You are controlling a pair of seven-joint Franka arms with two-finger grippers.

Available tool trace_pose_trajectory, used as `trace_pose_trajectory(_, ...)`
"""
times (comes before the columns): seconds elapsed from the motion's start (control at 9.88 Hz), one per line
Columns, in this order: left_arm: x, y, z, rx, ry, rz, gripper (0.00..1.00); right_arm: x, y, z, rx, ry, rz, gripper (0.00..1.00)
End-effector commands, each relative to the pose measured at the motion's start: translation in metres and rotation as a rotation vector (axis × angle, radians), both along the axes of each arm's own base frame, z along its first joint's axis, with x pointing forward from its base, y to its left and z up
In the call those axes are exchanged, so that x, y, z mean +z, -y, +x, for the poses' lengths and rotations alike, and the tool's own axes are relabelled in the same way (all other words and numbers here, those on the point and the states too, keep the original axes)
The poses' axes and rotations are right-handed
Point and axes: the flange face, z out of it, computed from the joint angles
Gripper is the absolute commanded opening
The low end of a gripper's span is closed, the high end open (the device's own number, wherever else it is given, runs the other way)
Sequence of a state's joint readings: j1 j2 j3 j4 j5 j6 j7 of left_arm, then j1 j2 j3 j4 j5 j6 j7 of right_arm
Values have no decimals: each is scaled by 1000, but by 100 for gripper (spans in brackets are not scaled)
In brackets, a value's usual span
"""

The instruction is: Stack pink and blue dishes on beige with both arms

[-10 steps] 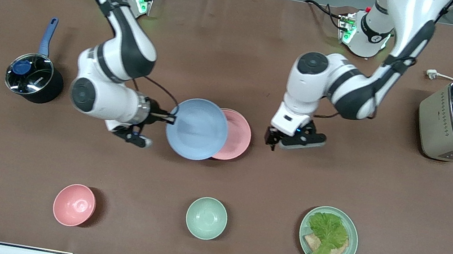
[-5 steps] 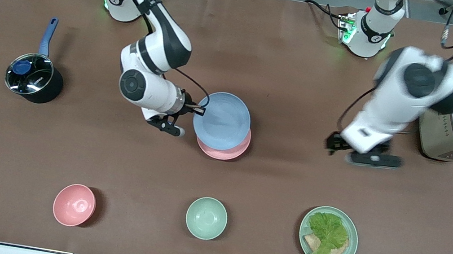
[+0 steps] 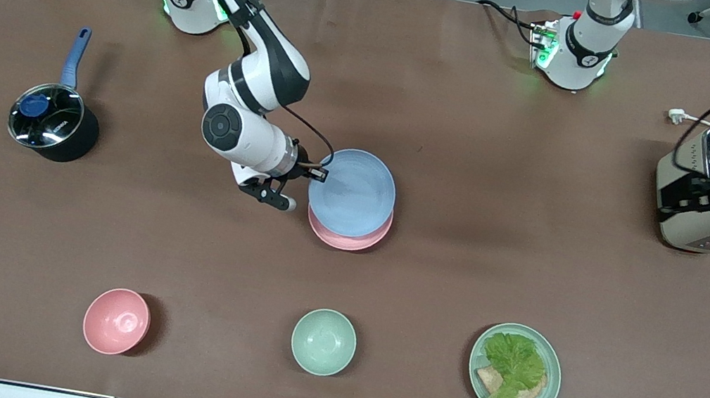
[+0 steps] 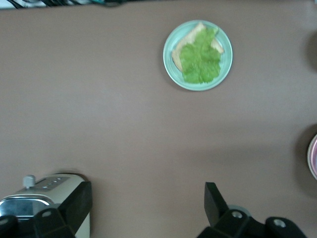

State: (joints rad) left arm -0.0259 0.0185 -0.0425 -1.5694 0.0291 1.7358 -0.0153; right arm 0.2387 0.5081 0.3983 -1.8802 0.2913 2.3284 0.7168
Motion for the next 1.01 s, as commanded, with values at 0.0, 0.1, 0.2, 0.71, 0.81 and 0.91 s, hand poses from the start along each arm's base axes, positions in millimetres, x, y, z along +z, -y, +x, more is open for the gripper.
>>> trace_pose_trajectory(0.0,21,-7,3,-20,-47,6,100,1,-1,-2,-6,10,-10,99)
trace_pose_trajectory(0.1,26,-28,-10,-23,-94,-1,100,13,2,2,-8,18,-7,100)
trace_pose_trajectory(0.2,31,-35,-25,-31,-136,-3,100,59,6,2,12,44,-14,100)
trace_pose_trajectory(0.71,39,-38,-30,-22,-124,7,100,267,144,30,44,211,-356,100)
trace_pose_trajectory(0.81,40,-38,-30,-17,-125,5,100,293,188,41,6,248,-364,100)
trace_pose_trajectory(0.91,40,-40,-33,-4,-134,2,100,325,232,40,34,303,-366,100)
